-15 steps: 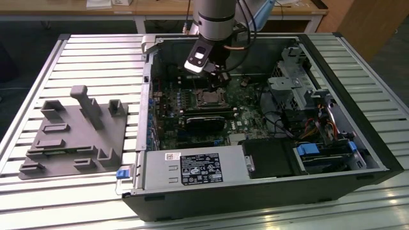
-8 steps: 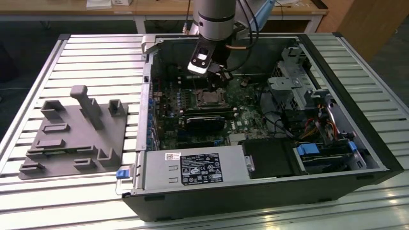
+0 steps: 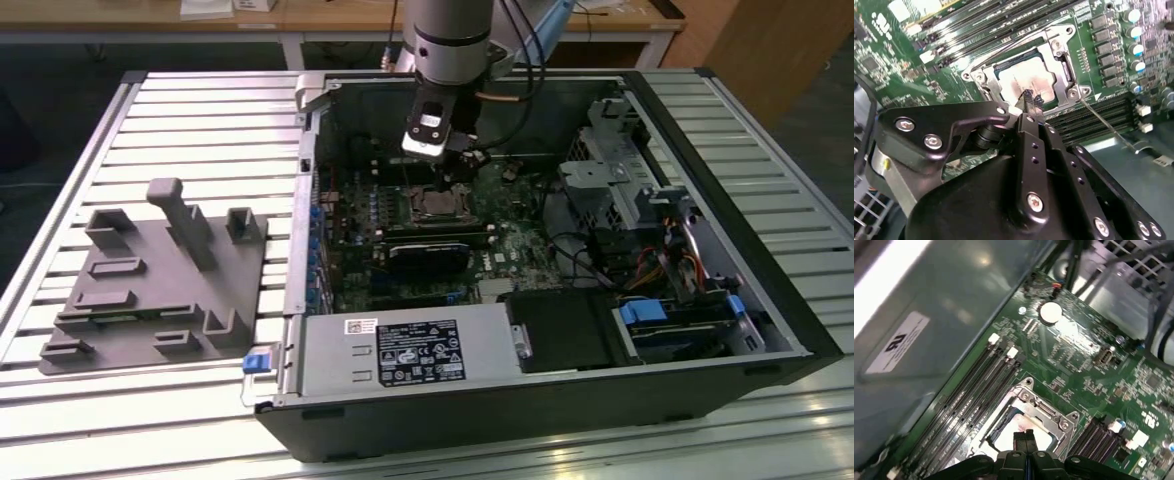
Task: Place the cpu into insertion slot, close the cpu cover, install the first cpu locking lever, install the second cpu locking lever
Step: 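Close the cpu cover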
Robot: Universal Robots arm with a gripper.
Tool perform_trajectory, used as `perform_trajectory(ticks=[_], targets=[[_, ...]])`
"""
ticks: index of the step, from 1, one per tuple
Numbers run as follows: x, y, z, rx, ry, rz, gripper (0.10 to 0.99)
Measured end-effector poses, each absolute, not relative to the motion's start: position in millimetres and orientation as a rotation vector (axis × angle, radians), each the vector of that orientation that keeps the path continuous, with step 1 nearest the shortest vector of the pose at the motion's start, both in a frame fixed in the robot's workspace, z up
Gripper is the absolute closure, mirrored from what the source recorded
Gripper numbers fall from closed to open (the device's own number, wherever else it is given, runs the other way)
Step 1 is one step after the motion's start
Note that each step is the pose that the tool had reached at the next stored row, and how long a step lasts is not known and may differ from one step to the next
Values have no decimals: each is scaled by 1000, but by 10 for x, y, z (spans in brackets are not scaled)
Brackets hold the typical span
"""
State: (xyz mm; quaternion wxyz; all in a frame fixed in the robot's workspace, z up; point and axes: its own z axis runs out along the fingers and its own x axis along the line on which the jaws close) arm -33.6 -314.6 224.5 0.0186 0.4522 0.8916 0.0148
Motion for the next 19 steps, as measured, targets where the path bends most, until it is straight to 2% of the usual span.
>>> perform_trajectory(ticks=[19], targets=[[-336, -3146, 2243, 936, 2965, 55, 980]])
